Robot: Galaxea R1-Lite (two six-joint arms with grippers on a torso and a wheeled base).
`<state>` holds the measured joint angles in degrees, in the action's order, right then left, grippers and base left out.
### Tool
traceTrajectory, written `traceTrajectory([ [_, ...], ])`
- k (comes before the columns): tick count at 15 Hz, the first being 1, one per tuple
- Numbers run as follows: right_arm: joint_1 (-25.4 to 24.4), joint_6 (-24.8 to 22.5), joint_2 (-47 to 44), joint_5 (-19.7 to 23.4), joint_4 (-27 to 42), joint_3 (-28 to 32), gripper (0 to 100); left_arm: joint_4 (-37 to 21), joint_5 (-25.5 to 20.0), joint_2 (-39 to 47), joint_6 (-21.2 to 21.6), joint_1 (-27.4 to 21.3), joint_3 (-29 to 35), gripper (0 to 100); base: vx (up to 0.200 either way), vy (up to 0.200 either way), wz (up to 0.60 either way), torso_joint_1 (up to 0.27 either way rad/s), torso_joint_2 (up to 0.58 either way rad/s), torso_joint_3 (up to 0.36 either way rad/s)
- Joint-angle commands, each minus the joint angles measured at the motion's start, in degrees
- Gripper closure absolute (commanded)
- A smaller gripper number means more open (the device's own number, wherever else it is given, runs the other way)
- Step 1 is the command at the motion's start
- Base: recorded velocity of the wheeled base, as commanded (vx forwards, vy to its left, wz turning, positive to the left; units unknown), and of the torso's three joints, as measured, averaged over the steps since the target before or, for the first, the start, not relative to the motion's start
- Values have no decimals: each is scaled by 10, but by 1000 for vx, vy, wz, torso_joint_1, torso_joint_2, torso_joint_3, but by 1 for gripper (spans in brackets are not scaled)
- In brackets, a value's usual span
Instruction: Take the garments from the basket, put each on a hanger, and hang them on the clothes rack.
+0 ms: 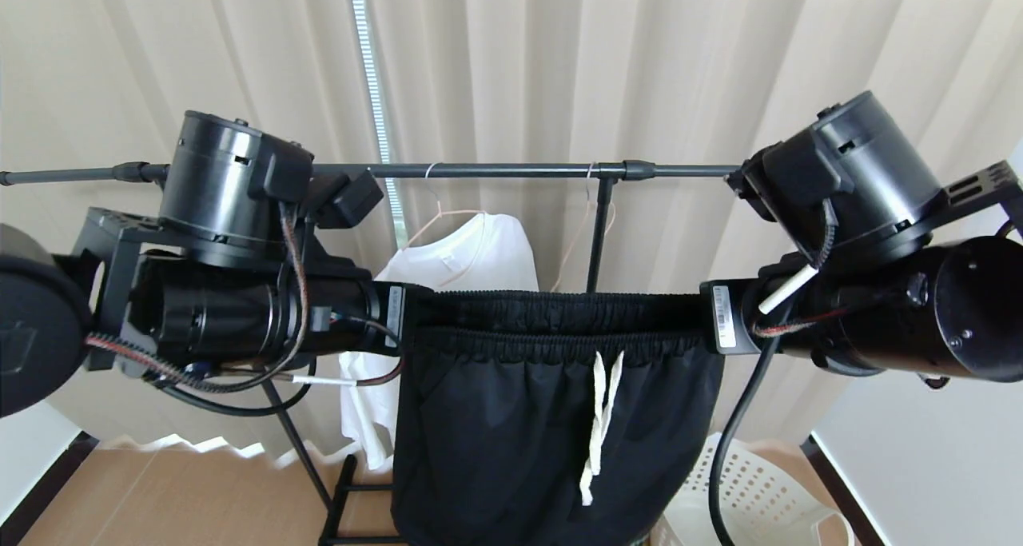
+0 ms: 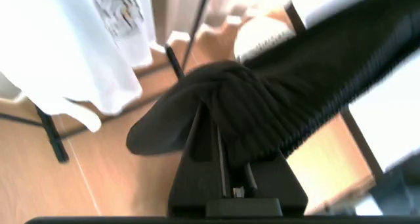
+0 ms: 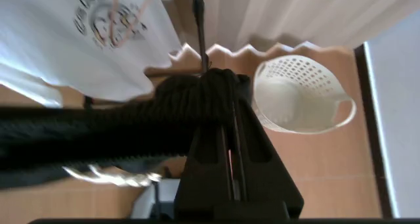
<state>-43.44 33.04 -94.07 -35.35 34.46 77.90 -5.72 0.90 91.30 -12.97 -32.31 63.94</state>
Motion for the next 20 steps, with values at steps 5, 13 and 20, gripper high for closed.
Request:
traceTrajectory([
  [5, -24, -28, 7, 2, -2, -63, 0, 0, 31, 117, -8, -6, 148, 100, 0, 0, 0, 0, 0, 0],
  [13, -91, -106, 45, 105, -68, -155, 0, -4, 32, 123, -7, -47, 225, 100, 0, 0, 0, 0, 0, 0],
  [20, -95, -106, 88, 195, -344, -253, 0, -4, 33, 122, -8, -58, 222, 100, 0, 0, 0, 0, 0, 0],
])
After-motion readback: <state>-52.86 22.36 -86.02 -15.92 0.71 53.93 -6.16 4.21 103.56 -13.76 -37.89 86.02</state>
